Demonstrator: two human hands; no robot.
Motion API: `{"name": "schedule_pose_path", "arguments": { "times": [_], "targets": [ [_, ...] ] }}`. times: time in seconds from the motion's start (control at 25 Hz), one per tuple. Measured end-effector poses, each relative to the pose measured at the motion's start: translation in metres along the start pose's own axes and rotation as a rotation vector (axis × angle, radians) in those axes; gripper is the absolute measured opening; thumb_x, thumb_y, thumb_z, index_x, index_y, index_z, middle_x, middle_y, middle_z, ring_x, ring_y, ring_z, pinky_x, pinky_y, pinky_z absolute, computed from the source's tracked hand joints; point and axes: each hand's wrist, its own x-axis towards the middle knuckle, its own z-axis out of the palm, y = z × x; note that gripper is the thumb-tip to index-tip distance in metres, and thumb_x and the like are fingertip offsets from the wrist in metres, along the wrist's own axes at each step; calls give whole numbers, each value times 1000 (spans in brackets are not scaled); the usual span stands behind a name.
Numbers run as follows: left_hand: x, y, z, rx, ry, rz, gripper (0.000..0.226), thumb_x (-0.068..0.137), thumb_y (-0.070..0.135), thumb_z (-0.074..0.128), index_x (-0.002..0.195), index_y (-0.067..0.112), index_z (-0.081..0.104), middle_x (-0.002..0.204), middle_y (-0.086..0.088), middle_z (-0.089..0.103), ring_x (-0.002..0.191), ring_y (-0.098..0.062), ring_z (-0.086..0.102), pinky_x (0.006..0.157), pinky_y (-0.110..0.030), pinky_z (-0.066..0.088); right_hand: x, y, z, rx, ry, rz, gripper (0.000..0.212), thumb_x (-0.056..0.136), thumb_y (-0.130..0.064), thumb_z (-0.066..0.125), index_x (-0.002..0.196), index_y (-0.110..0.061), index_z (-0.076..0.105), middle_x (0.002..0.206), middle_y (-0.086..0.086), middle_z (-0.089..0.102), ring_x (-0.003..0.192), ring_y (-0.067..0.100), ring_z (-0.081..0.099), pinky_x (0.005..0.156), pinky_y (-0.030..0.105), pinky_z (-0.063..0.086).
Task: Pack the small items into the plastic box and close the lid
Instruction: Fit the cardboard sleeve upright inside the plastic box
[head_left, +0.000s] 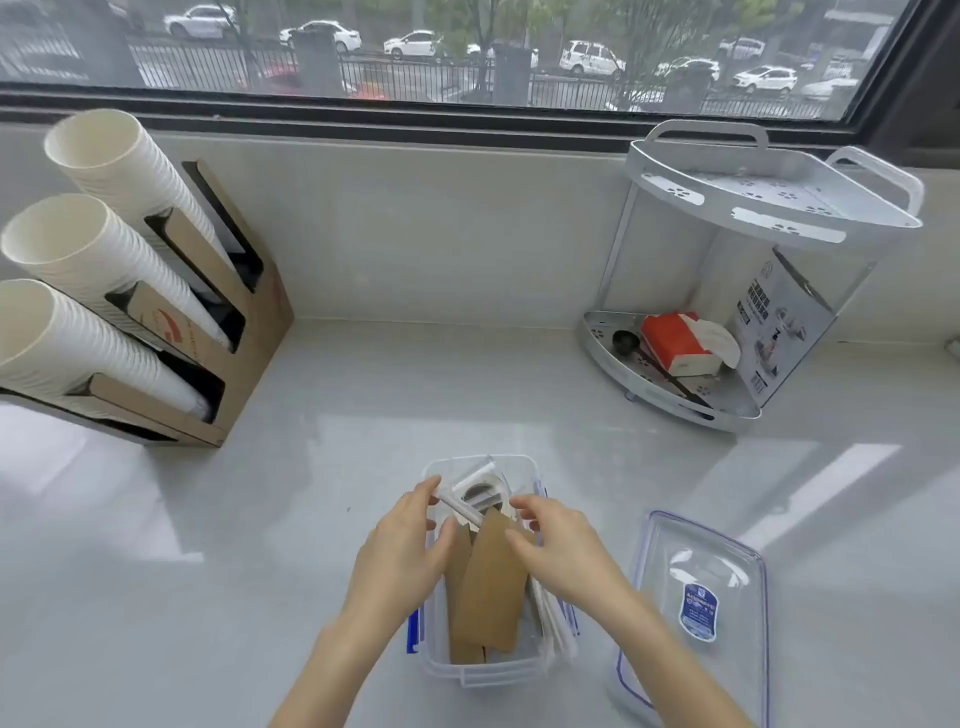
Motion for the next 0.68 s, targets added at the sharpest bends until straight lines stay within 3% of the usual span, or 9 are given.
{"name": "schedule_pose_path", "arguments": {
  "times": [0.12,0.24,0.4,0.56,0.68],
  "targets": [
    [-4,-5,5,-76,-19,-46,57,88,29,47,139,27,21,120,10,54,83,-6,54,78,-25,43,3,2,8,-118,-60,-3,52,86,-29,47,136,-23,33,130,5,48,119,23,47,94,35,42],
    [-10,-7,13,-60,-92,-76,55,88,28,45,138,23,24,120,7,57,79,-8,55,78,-25,43,6,4,15,-193,-89,-7,57,84,-28,50,137,-22,29,132,4,46,124,22,40,96,34,39],
    [-7,-5,18,6,-107,-75,52,89,21,42,137,15,23,125,0,57,99,-23,61,86,-34,49,8,4,21,-277,-81,-29,61,81,-26,54,137,-20,29,130,5,45,123,24,37,101,31,31],
    [-3,1,20,35,-146,-108,54,89,15,41,137,9,17,118,-6,61,101,-30,60,84,-39,50,8,5,18,-155,-20,-18,56,79,-20,55,132,-23,36,121,5,45,118,22,36,95,28,33],
    [-2,4,27,59,-178,-144,66,88,13,40,141,5,2,111,-13,65,98,-33,60,84,-42,49,8,9,6,-43,55,-5,46,80,-17,55,124,-23,46,109,1,47,110,19,43,89,26,37]
  ]
}}
